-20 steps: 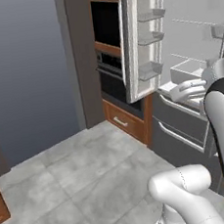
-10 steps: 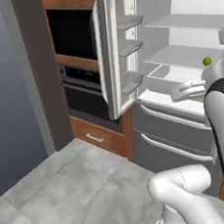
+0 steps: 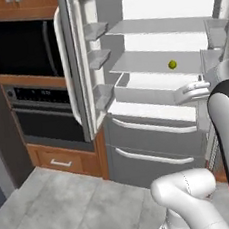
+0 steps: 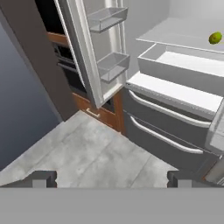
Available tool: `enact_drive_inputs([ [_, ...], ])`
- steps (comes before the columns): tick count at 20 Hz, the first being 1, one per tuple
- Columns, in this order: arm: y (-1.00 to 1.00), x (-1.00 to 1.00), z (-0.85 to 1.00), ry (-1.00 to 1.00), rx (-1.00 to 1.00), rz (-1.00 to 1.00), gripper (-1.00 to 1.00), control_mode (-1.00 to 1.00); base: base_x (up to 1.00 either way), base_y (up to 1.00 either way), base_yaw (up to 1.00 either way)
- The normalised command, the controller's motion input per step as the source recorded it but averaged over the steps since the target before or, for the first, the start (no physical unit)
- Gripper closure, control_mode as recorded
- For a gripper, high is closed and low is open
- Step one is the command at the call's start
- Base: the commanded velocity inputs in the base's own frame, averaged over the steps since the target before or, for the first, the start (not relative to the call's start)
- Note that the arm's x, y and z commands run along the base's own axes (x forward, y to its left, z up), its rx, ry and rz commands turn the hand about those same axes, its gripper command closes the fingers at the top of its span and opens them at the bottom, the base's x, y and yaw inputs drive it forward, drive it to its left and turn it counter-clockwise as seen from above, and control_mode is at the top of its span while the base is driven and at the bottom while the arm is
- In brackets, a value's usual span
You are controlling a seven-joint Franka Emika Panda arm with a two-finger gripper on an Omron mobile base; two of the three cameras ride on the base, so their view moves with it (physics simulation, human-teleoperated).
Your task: Retrieve the apple and pear from the fridge and place them into the bowl on the dining table.
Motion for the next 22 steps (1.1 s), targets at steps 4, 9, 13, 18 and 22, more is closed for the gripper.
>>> enact_drive_inputs([
  [4,0.00,0.00,0.00,0.00,0.00,0.00,-1.00,1.00,0.45,0.18,-0.57],
  [9,0.00,0.00,0.00,0.00,0.00,0.00,-1.00,1.00,0.52,0.53,-0.55],
  [13,0.00,0.00,0.00,0.00,0.00,0.00,-1.00,1.00,0.50,0.74,-0.52],
  [18,0.00,0.00,0.00,0.00,0.00,0.00,-1.00,1.00,0.36,0.55,-0.43],
  [22,0.00,0.00,0.00,0.00,0.00,0.00,-1.00,1.00,0.23,0.01,-0.27],
])
